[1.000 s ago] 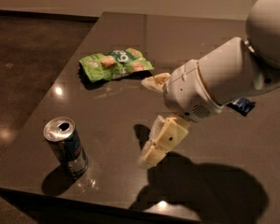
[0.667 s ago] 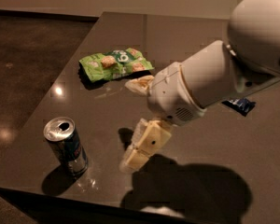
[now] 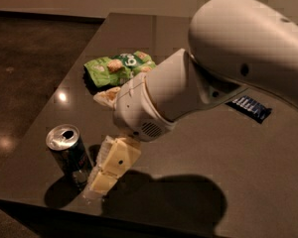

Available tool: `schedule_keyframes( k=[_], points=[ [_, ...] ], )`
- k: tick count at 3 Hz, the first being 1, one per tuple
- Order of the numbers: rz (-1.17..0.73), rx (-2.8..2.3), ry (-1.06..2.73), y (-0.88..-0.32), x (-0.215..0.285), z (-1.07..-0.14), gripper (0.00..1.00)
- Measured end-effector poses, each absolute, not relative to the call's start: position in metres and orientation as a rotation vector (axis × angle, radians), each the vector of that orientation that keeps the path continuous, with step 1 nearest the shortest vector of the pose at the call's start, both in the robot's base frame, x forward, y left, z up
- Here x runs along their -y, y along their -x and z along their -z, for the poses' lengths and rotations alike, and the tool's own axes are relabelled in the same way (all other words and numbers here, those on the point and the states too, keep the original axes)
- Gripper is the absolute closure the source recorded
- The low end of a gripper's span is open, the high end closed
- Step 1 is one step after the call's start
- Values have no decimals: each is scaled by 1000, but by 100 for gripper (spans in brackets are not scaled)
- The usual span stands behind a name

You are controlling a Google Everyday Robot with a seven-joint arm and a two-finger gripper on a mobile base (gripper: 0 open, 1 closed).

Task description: Knock redbull can over

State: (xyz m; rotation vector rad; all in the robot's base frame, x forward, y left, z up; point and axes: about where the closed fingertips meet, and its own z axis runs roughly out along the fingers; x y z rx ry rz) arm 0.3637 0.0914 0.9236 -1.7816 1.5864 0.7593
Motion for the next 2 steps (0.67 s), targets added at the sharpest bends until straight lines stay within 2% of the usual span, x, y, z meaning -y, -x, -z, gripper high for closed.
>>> schedule_keyframes(
  k=[2],
  points=[
    [-798,-1561,1827,-356,-129,-914,0]
  ],
)
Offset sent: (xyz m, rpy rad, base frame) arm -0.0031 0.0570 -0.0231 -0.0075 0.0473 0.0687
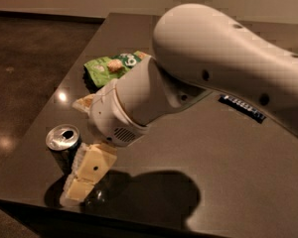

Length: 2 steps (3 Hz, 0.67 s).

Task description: Knock redbull can over

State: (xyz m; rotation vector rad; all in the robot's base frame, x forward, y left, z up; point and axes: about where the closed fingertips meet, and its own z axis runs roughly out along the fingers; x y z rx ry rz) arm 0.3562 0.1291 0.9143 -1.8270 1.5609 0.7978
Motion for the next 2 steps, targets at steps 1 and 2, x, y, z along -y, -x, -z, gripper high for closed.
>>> schedule_keyframes(
  k=[1,2],
  points=[
    [-812,-1555,1842,-358,-142,-910,0],
    [-835,-1557,1850,-361,-149,-908,12]
  ],
)
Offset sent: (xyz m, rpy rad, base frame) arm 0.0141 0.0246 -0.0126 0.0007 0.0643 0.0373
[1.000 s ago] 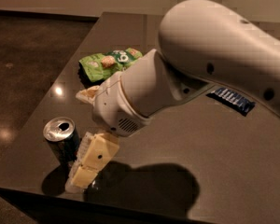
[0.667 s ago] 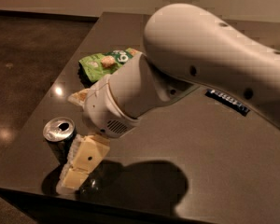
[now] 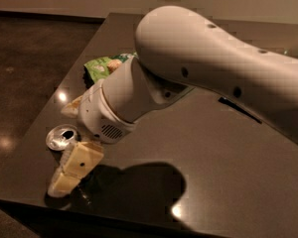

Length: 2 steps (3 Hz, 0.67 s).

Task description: Knock redbull can over

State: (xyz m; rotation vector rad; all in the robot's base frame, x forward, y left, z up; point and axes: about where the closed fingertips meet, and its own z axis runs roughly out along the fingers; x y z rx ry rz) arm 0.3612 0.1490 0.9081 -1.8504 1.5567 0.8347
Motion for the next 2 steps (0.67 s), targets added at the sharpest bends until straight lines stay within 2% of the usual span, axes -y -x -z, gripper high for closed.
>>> schedule_keyframes(
  k=[2],
  points=[
    [-906,-1576,1858,-372,-143,-908,59]
  ],
)
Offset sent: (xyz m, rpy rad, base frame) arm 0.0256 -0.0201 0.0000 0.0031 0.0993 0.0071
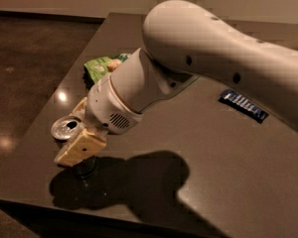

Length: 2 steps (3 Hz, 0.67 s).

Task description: Knock redbull can over

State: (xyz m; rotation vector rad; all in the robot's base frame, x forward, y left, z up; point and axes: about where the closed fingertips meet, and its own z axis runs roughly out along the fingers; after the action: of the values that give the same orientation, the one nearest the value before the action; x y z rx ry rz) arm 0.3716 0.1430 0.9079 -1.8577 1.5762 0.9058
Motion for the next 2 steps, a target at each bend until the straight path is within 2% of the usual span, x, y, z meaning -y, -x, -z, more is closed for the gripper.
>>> schedule_keyframes(
  k=[1,2],
  points=[
    [-897,-1598,1842,-388,-125,-917,82],
    [-838,-1617,1844,-413,-102,-930,100]
  ],
)
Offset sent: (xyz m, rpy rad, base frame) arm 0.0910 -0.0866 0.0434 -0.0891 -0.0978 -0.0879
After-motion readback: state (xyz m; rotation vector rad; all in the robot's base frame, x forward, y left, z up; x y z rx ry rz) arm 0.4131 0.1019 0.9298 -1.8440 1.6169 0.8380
